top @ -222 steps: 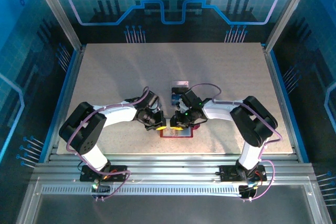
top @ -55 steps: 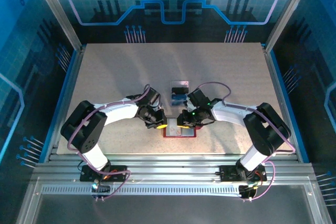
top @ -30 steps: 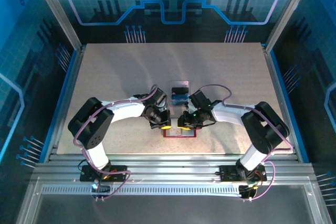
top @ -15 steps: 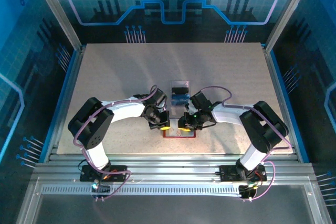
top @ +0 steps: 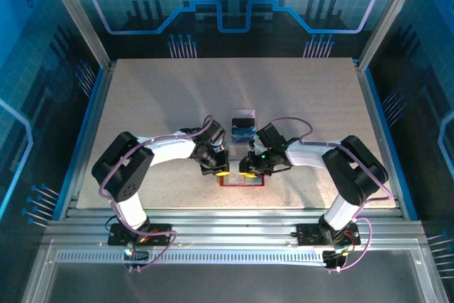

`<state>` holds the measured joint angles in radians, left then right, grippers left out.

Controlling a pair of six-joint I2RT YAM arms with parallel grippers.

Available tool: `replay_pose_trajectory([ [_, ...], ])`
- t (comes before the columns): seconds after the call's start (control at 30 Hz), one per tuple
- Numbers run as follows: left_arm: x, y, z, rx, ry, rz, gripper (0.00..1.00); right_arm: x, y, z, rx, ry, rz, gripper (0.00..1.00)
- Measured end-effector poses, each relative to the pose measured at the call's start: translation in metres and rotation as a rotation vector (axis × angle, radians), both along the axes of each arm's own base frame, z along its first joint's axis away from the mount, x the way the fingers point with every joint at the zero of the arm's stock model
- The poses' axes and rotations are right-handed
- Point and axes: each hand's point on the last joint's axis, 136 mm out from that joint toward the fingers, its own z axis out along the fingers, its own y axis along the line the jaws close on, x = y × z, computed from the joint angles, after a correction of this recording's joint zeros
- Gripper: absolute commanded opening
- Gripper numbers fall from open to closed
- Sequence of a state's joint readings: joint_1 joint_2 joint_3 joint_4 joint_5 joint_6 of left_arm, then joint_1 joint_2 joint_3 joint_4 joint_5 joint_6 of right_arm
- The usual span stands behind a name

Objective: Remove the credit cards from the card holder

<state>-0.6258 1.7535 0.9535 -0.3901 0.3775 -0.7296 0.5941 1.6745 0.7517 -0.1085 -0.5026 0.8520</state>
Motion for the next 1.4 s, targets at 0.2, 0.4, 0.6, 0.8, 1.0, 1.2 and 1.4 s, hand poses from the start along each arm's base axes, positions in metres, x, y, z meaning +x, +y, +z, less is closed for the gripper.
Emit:
replay_pose_trajectory([
  [0.2,0.0,0.0,0.0,-0.001,-0.001,0.0,0.01,0.0,0.003,0.001,0.025,0.005,-0.008,0.24],
  [0.4,0.0,0.0,0.0,-0.001,-0.001,0.0,0.01,0.001,0.002,0.001,0.036,0.011,-0.016,0.21],
  [0.6,0.0,0.0,0.0,-0.001,-0.001,0.0,0.01,0.002,0.001,0.006,0.046,0.0,-0.022,0.15],
  [0.8,0.0,0.0,0.0,-0.001,-0.001,0.0,0.01,0.001,0.0,0.005,0.043,0.003,-0.022,0.09],
  [1.0,0.0,0.0,0.0,-0.001,-0.001,0.0,0.01,0.001,-0.001,0.004,0.04,0.004,-0.025,0.05],
  [1.2,0.0,0.0,0.0,-0.001,-0.001,0.0,0.01,0.0,-0.007,0.006,0.036,-0.009,-0.029,0.03],
  [1.4,0.0,0.0,0.0,-0.001,-0.001,0.0,0.01,-0.001,-0.016,0.009,0.01,-0.024,-0.03,0.03],
])
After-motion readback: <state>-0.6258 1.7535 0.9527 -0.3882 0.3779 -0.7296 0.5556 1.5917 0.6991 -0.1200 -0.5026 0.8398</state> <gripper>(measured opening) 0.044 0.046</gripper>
